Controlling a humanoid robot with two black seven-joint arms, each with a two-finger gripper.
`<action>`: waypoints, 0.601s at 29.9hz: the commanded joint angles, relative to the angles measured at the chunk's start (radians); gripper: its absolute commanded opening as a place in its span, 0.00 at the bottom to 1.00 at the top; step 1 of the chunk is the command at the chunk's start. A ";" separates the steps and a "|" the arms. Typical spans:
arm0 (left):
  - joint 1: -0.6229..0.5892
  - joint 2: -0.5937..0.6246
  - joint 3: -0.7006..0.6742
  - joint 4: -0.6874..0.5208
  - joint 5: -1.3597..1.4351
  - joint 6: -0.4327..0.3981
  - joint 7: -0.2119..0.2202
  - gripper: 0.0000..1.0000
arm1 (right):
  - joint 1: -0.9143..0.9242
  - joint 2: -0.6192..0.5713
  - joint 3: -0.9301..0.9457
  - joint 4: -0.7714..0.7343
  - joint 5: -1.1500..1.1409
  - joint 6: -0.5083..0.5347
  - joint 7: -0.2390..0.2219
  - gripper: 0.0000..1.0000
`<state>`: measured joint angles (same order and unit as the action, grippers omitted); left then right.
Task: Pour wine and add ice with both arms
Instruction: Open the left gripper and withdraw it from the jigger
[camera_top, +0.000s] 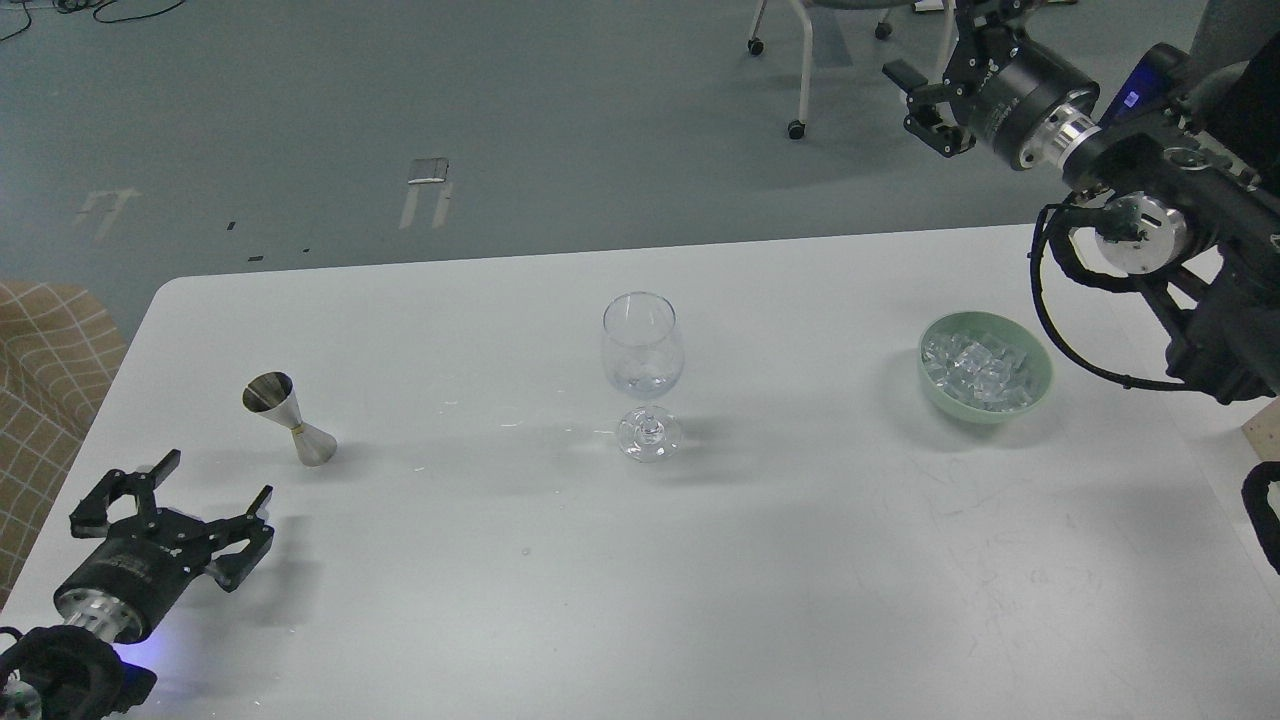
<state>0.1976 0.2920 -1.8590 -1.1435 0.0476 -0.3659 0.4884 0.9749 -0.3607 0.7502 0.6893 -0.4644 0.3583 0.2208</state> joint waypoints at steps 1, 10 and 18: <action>0.046 0.035 -0.028 -0.001 0.001 -0.088 0.000 0.97 | -0.008 -0.011 0.000 0.012 0.000 0.001 0.000 1.00; 0.005 0.203 -0.129 -0.002 0.026 -0.123 0.000 0.97 | -0.024 -0.170 -0.089 0.117 -0.056 0.002 0.002 1.00; -0.280 0.269 -0.106 -0.018 0.371 -0.123 -0.001 0.97 | -0.068 -0.313 -0.126 0.254 -0.354 -0.047 0.003 1.00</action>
<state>0.0201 0.5617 -1.9751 -1.1471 0.2534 -0.4893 0.4889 0.9289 -0.6342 0.6267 0.8981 -0.6784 0.3411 0.2226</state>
